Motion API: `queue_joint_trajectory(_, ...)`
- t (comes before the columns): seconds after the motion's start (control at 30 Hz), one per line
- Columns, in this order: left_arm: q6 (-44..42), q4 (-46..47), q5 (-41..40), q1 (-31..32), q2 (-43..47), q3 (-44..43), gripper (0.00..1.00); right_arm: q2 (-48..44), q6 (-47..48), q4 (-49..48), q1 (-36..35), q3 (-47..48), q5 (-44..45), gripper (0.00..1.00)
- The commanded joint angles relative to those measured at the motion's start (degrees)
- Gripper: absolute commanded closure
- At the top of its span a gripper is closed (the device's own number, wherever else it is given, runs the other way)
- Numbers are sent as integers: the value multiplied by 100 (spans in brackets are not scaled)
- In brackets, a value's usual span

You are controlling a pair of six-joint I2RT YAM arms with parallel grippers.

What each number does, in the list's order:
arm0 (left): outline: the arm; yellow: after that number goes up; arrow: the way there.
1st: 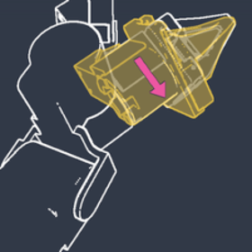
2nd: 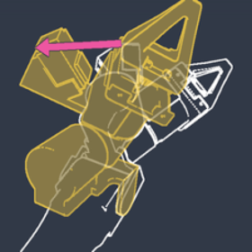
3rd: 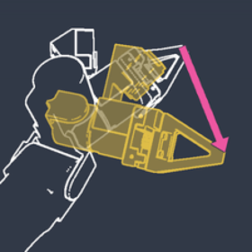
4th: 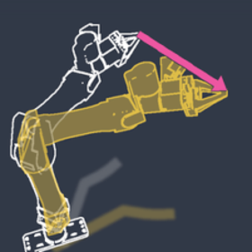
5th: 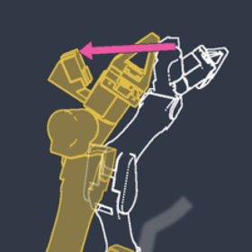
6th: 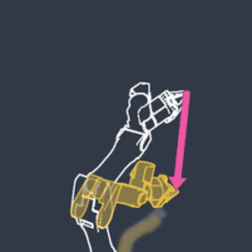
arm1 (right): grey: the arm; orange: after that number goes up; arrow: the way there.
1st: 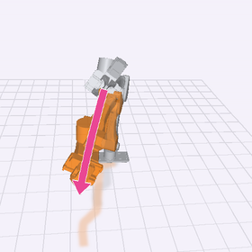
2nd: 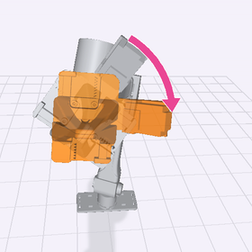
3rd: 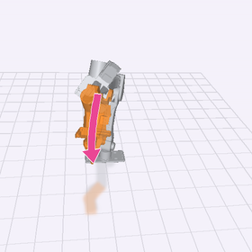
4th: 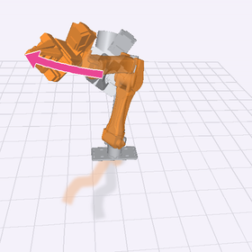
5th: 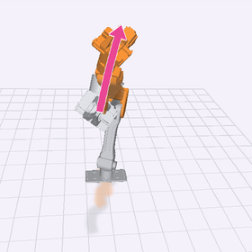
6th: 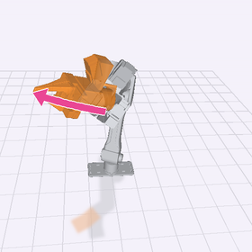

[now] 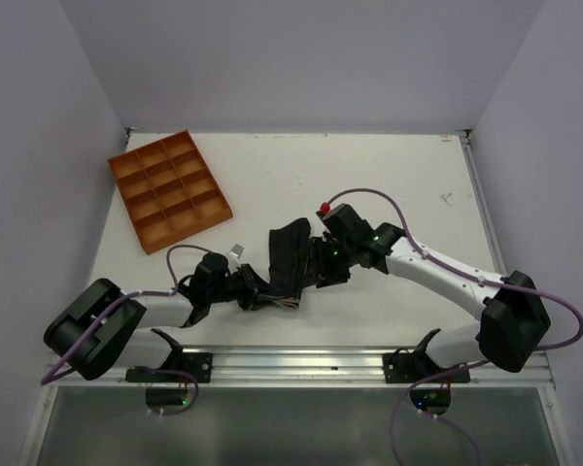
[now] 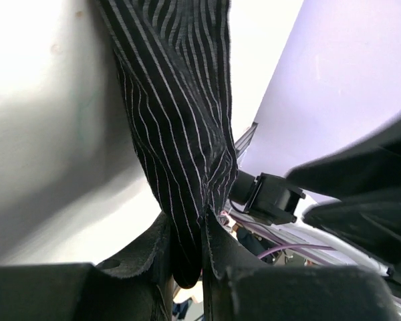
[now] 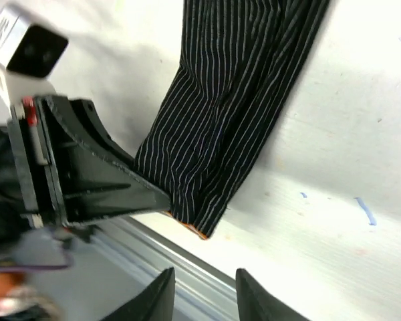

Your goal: Roll the underwear

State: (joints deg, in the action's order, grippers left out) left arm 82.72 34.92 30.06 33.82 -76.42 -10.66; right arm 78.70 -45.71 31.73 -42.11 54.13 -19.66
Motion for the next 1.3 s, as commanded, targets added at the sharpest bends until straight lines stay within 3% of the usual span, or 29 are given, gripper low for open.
queue_joint_trajectory(0.0,-54,-775,289,19,92,-183,100,198,1678,1274,-674,791,1699,54)
queue_joint_trajectory(0.2,236,-1206,535,1,14,-288,100,418,2953,644,-2009,854,2887,48)
queue_joint_trajectory(0.47,464,-1233,843,-209,-48,-376,100,691,3885,62,-2863,810,3188,45)
queue_joint_trajectory(0.93,737,-1250,1080,-253,-285,-534,100,1236,5335,-264,-3277,994,3653,42)
queue_joint_trajectory(1.27,755,-1250,1107,-254,-435,-648,100,1297,5670,-456,-3383,871,3513,40)
